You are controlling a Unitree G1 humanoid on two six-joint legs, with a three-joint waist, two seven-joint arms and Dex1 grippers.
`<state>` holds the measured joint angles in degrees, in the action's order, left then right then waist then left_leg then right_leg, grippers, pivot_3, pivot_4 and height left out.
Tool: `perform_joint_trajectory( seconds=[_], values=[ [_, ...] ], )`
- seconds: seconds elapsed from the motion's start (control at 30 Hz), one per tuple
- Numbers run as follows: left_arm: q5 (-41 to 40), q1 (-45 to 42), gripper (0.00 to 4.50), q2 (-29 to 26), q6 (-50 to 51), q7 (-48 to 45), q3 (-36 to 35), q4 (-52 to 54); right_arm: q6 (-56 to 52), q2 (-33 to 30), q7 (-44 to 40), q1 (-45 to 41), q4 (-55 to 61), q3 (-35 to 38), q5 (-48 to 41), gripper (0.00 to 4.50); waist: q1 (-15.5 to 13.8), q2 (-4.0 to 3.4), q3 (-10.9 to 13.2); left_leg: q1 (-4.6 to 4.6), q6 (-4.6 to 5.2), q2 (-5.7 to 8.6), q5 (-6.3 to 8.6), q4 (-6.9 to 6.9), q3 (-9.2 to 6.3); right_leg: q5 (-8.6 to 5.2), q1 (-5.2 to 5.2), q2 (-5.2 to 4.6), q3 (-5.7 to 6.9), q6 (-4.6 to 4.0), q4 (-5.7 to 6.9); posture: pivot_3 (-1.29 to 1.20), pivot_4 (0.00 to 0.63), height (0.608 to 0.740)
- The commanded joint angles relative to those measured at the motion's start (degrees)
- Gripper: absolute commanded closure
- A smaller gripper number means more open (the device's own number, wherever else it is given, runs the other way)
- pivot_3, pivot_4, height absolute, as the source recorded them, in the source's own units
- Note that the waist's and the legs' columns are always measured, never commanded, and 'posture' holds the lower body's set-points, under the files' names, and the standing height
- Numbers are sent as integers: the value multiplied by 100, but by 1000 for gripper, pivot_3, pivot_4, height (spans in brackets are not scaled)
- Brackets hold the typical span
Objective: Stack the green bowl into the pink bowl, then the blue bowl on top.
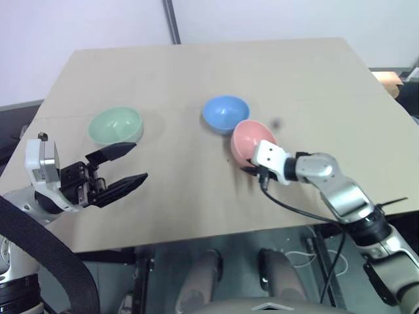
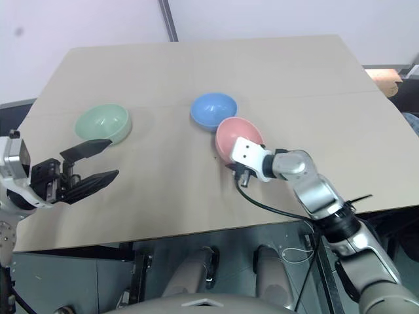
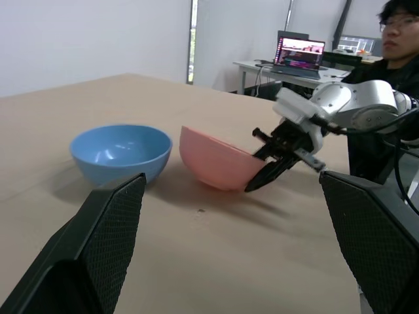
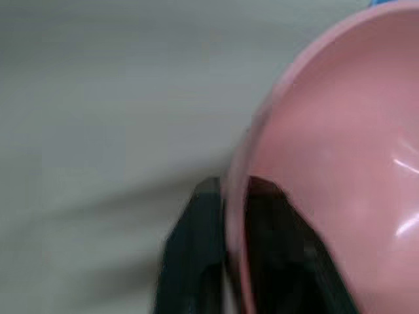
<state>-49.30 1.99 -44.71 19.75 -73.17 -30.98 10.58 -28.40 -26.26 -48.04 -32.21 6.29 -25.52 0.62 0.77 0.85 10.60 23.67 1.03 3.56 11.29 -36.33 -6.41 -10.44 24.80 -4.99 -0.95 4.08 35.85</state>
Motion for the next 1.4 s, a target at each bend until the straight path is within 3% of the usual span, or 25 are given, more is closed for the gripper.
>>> perform_joint_trajectory(
  seconds=[0.03, 0.1, 0.27, 0.33, 0.5, 0.57, 0.67, 0.83, 1.07, 1.17, 1.23, 1.4],
  values=[
    [43, 73, 0, -17, -112, 140, -178, 252, 148, 39, 145, -118, -44, -107, 312, 1745, -5, 0, 0, 1, -3, 0, 1, 1, -3, 8, 0, 1, 3, -14, 0, 0, 150, 740],
    [286, 81, 0, -44, -124, 494, -118, 359, 50, -125, -16, -119, 392, 128, 165, 889, 3, -1, 1, 1, -7, 1, 3, 2, -2, 8, 2, 1, 0, -14, -1, 0, 150, 740],
    [1324, -246, 0, -217, -237, 1413, 325, 454, -751, -357, -498, 53, 1828, 1198, -1182, 889, -13, -2, 1, 3, -9, 0, 5, 2, -7, 5, 1, 3, 1, -6, -2, 0, 150, 740],
    [2009, -616, 0, -549, -264, 1722, 743, 424, -1093, -387, -463, 177, 2260, 1663, -1654, 889, -23, 3, -1, 3, -10, -3, 5, 2, -12, -1, -1, 6, 8, 4, -2, 0, 150, 740],
    [2888, -1621, 0, -992, -469, 1934, 1404, -226, -1360, -406, -2, 383, 2600, 2182, -1973, 889, -3, 8, -5, 0, -10, -1, 6, 1, -6, -4, -5, 7, 7, 7, -2, 0, 150, 740],
    [3761, -1910, 0, -1361, 7, 2593, 1700, -477, -1303, -487, 113, 514, 2720, 2248, -1977, 889, 36, 7, -4, -2, -10, -2, 6, 5, 3, -4, 1, 8, -2, 9, -2, 0, 150, 740],
    [4822, -2253, 0, -1964, 587, 2815, 2521, -713, -1339, -432, 250, 572, 2904, 2446, -2254, 889, 85, 5, -1, 2, -13, -1, 7, 13, 7, 9, 13, 22, -5, 29, 1, 0, 150, 740],
    [5519, -2800, 0, -1889, 1609, 2970, 3348, -764, -1083, -406, 185, 595, 3011, 2570, -2654, 889, 105, 7, -1, 6, -13, -8, 8, 13, 9, 8, 17, 20, -7, 32, 1, 0, 150, 740],
    [6281, -2987, 0, -1668, 1884, 3302, 3988, -1116, -784, -428, 243, 601, 2920, 2653, -2909, 889, 150, 9, 0, 6, -13, -10, 8, 10, 7, 8, 18, 23, -5, 33, 5, 0, 150, 740],
    [6456, -3004, 794, -1510, 1783, 3466, 4095, -1335, -707, -427, 286, 608, 2894, 2676, -2989, 789, 141, 9, 0, 6, -13, -11, 8, 10, 7, 8, 18, 22, -7, 33, 5, 0, 150, 740],
    [6537, -2947, 1633, -1429, 1670, 3489, 4147, -1398, -672, -427, 310, 618, 2897, 2679, -3027, 789, 133, 10, 0, 6, -13, -10, 8, 9, 7, 8, 17, 21, -6, 33, 5, 0, 150, 740],
    [6654, -3010, 4277, -1248, 1541, 3612, 4103, -1454, -587, -512, 300, 655, 2837, 2739, -3109, 789, 121, 11, -1, 8, -13, -10, 7, 7, 5, 10, 17, 19, -5, 31, 5, 0, 150, 740]
  ],
)
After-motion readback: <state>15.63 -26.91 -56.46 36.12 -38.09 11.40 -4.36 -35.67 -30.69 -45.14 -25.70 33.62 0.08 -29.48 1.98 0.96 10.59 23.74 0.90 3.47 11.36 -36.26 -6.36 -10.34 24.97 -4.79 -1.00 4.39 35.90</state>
